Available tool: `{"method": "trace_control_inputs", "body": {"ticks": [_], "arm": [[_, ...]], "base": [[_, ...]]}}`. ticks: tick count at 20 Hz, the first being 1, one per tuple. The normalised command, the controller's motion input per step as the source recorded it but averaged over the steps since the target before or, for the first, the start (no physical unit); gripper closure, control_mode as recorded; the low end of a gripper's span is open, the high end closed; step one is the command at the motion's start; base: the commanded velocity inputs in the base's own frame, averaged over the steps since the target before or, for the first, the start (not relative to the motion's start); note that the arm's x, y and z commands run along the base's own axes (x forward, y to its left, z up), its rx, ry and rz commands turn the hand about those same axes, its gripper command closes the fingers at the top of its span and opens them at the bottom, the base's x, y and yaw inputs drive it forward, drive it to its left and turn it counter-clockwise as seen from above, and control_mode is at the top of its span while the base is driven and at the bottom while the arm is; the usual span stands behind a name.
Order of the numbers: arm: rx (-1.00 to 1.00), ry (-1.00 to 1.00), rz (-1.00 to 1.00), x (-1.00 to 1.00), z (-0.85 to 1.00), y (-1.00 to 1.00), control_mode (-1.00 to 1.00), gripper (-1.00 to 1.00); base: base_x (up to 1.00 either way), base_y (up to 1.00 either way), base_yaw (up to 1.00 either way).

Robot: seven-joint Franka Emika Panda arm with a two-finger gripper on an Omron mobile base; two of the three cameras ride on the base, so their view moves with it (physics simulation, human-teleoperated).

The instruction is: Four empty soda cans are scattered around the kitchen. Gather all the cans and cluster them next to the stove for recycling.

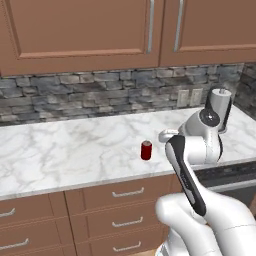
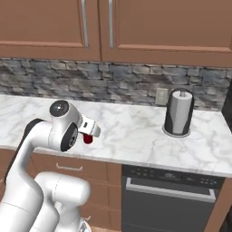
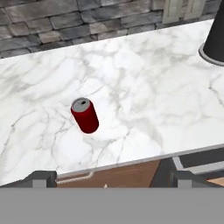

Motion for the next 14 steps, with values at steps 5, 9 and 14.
{"method": "trace_control_inputs", "body": {"ticks": [5,9,14], "arm": [[0.00,0.00,0.00,0.00,0.00,0.00,1.00,-1.00],[0.00,0.00,0.00,0.00,0.00,0.00,1.00,-1.00],[0.00,0.00,0.00,0.00,0.00,0.00,1.00,-1.00]], "base": [[0.20,-0.14,0.12],[0.16,-0.12,0.13],[0.57,-0.15,0.09]]}}
